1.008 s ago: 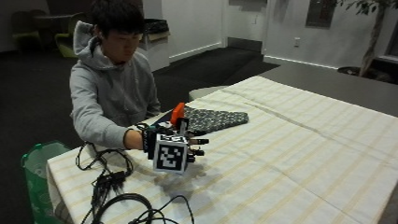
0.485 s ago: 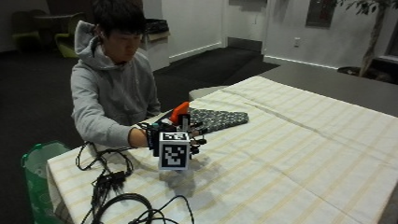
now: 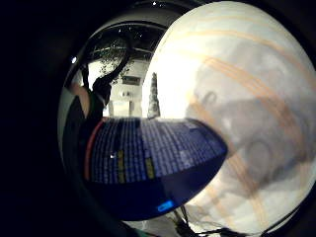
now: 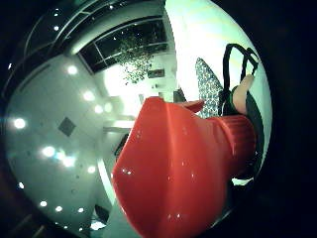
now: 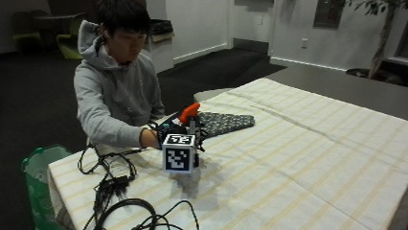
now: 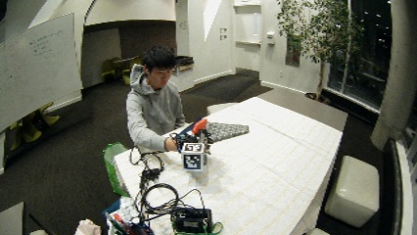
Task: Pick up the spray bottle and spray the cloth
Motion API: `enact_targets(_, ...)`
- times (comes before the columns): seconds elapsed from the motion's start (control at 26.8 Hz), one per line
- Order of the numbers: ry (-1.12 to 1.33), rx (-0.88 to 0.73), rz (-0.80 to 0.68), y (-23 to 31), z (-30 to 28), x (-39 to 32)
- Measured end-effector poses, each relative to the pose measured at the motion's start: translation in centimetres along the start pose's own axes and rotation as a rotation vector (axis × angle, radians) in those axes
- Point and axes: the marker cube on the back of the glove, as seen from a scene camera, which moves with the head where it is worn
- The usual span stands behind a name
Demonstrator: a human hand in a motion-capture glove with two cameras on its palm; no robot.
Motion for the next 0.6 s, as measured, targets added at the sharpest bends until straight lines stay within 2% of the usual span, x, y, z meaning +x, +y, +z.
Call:
enact_targets(0.26, 0.140, 0.121, 0.024, -0.9, 1.8, -0.7)
enact_targets(0.6, 0.403, 0.117, 0.081, -1.4, 4.8, -6.3)
